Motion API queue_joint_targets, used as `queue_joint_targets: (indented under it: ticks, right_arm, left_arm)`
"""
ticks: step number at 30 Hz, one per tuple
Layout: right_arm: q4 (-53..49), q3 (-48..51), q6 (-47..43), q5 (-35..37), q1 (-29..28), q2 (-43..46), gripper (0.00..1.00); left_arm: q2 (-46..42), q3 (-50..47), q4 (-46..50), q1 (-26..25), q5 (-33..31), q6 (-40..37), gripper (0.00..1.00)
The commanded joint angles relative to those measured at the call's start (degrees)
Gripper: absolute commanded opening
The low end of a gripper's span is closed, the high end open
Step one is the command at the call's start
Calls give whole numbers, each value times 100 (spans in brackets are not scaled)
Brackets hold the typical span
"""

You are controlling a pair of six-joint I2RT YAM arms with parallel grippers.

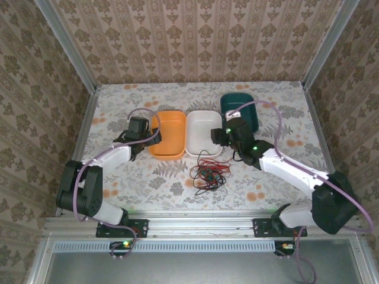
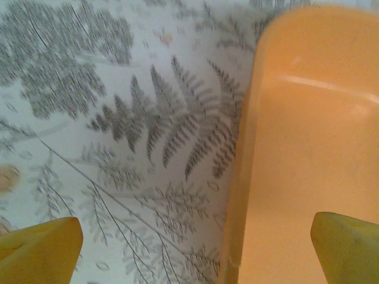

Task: Untangle the cables

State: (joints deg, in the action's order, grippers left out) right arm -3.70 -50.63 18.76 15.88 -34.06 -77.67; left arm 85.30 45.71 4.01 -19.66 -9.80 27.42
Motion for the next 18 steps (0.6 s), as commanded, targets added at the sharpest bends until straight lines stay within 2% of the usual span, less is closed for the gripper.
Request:
queue_joint_targets:
  ticks: [1, 4, 8, 10, 14, 18]
  right_arm:
    - [-639, -410, -25, 99, 31, -290, 76]
    - [-866, -612, 23, -100, 31, -587, 76]
    - [-1070, -703, 76, -347, 31, -865, 76]
    - [-1124, -702, 191, -360, 41, -945, 76]
    - [-1093, -705, 349, -382, 114, -987, 76]
    - [-997, -704, 412, -486, 205, -987, 76]
  left_arm:
    - [153, 244, 508, -175, 66, 367, 95]
    - [316, 221, 549, -243, 227, 606, 85]
    - [467, 268, 582, -428, 12, 707, 62]
    - [552, 335, 599, -449, -51, 779, 53]
    - [773, 592, 703, -426, -256, 783, 27]
    - [1173, 1059, 783, -266, -301, 545, 21]
